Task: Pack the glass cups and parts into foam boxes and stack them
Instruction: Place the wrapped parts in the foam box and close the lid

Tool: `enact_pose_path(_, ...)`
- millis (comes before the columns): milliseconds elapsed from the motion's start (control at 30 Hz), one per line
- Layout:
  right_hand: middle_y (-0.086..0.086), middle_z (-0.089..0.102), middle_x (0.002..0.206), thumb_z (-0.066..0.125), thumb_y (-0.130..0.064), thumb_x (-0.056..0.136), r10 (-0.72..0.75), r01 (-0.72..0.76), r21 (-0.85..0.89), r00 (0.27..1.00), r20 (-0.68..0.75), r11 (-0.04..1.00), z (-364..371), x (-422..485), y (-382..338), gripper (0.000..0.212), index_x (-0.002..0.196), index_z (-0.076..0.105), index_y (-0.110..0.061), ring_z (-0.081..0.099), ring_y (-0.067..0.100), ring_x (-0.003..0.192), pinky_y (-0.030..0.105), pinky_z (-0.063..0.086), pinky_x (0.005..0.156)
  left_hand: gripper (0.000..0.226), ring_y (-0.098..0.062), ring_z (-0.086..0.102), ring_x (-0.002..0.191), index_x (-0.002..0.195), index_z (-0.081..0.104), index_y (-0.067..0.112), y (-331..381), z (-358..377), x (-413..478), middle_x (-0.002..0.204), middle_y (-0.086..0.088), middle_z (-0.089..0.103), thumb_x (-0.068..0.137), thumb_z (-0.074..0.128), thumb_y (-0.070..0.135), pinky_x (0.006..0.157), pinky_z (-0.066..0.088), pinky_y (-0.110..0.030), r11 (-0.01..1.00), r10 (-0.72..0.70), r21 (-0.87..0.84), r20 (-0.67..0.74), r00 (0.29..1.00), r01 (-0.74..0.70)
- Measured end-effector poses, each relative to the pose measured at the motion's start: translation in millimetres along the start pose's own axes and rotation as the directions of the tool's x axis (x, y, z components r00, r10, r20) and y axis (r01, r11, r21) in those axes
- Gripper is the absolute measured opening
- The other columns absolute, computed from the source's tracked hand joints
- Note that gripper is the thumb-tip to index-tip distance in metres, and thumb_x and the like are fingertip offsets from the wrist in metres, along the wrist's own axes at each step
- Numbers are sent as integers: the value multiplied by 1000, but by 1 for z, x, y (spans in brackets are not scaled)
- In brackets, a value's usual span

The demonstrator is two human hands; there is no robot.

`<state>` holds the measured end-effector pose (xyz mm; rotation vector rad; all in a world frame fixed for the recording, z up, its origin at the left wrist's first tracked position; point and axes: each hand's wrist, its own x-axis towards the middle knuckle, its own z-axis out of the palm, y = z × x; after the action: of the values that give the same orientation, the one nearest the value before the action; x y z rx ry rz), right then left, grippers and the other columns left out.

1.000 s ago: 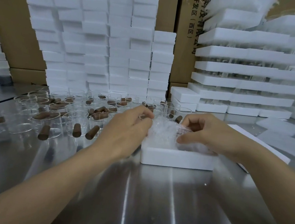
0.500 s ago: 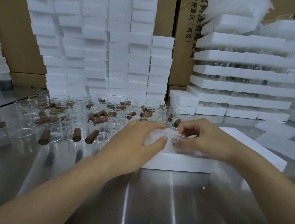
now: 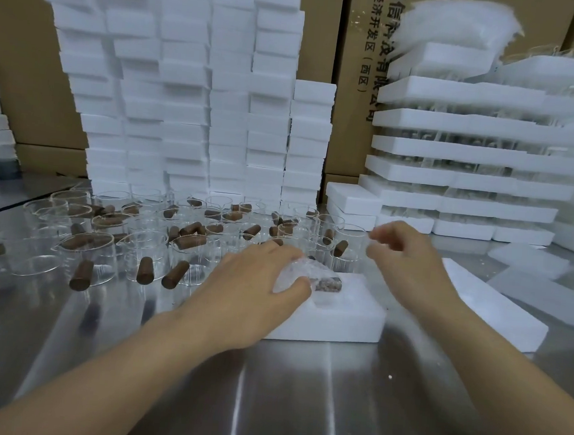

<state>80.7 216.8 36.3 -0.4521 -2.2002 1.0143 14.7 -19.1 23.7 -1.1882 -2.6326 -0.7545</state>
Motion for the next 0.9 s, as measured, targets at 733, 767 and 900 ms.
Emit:
enact_pose_path(733, 17, 67, 142, 66, 1, 88, -272, -241, 880, 888, 370, 410, -15, -12, -44, 49, 137, 61, 0, 67, 27, 130, 36, 55, 108, 100, -4, 46, 140, 150, 21, 74, 5, -9, 7, 152, 24, 37, 72, 84, 74, 112, 47, -41, 750, -189, -654, -362, 913, -104)
enact_pose_path(767, 17, 67, 141, 64, 1, 88, -258, -282, 885, 884, 390, 370, -15, -12, -43, 49, 137, 61, 1, 68, 27, 129, 37, 56, 106, 101, -1, 51, 135, 148, 24, 74, 4, -13, 8, 149, 26, 42, 70, 87, 71, 109, 50, -37, 683, -218, -721, -354, 910, -117)
enact_pose_path(900, 14, 70, 136, 62, 2, 85, -246, -389, 885, 859, 449, 256, -18, -12, -41, 49, 133, 63, -3, 70, 28, 125, 39, 58, 103, 96, 14, 67, 108, 152, 42, 57, -3, -21, 13, 108, 47, 66, 71, 93, 54, 80, 58, -10, 537, -208, -831, -297, 932, -145)
